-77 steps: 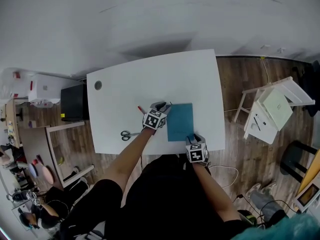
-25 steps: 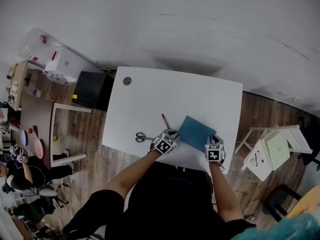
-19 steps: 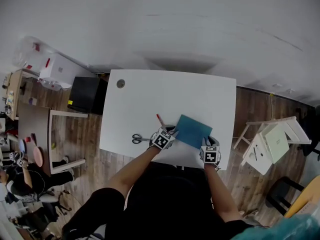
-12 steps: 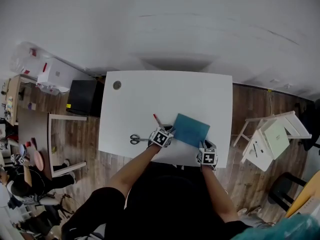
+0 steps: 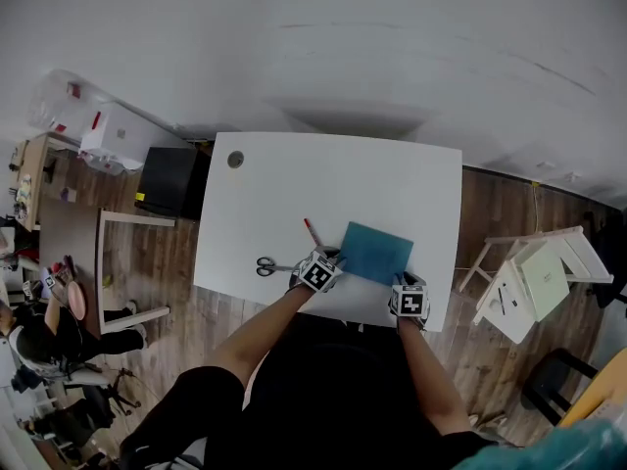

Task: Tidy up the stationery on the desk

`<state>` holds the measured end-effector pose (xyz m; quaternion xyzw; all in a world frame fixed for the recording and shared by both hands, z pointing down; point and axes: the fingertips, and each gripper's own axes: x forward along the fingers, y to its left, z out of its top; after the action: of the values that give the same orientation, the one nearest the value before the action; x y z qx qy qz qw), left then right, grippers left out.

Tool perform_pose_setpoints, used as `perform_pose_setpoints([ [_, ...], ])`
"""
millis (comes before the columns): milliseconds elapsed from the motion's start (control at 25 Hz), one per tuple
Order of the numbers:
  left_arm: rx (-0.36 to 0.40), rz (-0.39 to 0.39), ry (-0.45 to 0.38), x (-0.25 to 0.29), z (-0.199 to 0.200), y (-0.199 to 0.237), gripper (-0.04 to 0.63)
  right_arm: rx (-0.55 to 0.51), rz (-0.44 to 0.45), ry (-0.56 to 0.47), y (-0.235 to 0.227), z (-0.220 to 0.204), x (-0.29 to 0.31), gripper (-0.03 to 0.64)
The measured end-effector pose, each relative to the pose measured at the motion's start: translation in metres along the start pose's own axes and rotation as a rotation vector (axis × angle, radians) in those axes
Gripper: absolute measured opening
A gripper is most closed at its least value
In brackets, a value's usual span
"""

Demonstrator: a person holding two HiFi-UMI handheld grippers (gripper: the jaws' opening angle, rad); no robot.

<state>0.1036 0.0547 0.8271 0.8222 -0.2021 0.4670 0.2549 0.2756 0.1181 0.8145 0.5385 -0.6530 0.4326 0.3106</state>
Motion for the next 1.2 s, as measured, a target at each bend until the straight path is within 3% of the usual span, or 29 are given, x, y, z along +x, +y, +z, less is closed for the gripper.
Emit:
perform_pose_setpoints([
  [120,0.027,-0.013,0.018,-0.004,-0.012,-0.009,0.112,-0.043,-0.024,-0.006,-0.006,0.017,0.001,0.107],
  [280,-0.039,-0.075,0.016,-0.006,-0.030,-0.030,0.112,-0.078,-0.037,-0.017,-0.016,0.037,0.013,0.107],
  [440,-0.159,-0.178,-0.024,-0.006,-0.034,-0.060,0.112,-0.121,-0.047,-0.032,-0.021,0.067,0.024,0.107],
  [640,-0.157,-0.244,-0.049,-0.005,-0.035,-0.083,0.112,-0.121,-0.045,-0.067,-0.017,0.098,0.033,0.107],
  [880,-0.172,-0.139,-0.138,-0.030,-0.016,-0.042,0.112,-0.080,-0.007,-0.154,0.006,0.112,0.008,0.107],
  [1080,-0.163,-0.039,-0.173,-0.040,-0.003,-0.001,0.112,-0.130,0.021,-0.098,0.030,0.062,-0.007,0.107],
  [1200,-0.123,-0.003,-0.180,-0.036,0.013,0.012,0.112,-0.080,0.032,-0.052,0.039,0.029,-0.008,0.107],
])
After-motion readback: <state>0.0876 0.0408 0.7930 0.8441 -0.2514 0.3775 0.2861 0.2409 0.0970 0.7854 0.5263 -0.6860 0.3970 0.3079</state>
